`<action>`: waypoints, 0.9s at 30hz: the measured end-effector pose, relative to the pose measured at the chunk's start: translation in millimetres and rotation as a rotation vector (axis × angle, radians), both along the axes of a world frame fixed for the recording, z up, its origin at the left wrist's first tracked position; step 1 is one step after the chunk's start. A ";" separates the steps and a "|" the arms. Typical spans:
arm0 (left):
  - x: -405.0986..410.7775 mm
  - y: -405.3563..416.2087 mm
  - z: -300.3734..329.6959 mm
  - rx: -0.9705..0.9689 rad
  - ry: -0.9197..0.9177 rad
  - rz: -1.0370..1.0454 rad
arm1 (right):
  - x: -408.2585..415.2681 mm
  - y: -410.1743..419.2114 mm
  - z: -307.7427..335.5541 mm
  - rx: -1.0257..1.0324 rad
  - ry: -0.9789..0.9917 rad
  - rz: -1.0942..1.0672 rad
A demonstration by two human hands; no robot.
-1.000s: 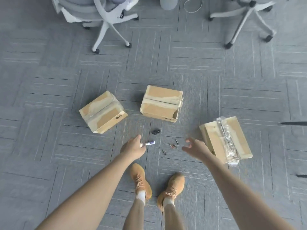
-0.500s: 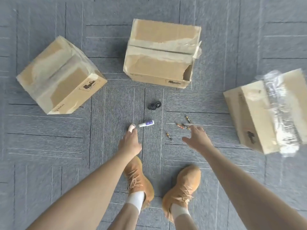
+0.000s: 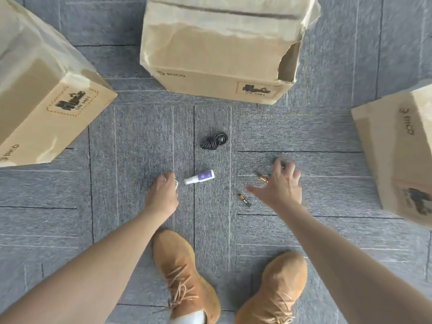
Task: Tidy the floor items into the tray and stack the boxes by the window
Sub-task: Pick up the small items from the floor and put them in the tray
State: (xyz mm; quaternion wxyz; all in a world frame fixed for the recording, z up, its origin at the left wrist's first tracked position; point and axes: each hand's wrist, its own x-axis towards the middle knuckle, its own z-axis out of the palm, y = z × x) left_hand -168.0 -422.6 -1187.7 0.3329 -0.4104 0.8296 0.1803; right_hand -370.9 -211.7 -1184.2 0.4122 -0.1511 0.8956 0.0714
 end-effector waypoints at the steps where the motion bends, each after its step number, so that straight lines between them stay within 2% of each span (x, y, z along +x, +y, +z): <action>1: 0.9 0.3 -1.9 -0.012 0.000 0.000 | 7.2 0.8 -2.1 -0.017 0.018 0.017; 9: 0.6 -1.6 -11.0 0.018 0.089 0.157 | 47.2 -1.1 -8.9 -0.087 0.023 0.006; 16: -2.5 -7.4 -9.8 0.055 0.104 0.165 | 50.3 -4.7 -12.3 -0.148 0.018 -0.039; 27: -49.6 -25.3 -10.2 0.023 0.278 0.179 | 45.6 -1.7 -16.3 -0.193 -0.081 -0.055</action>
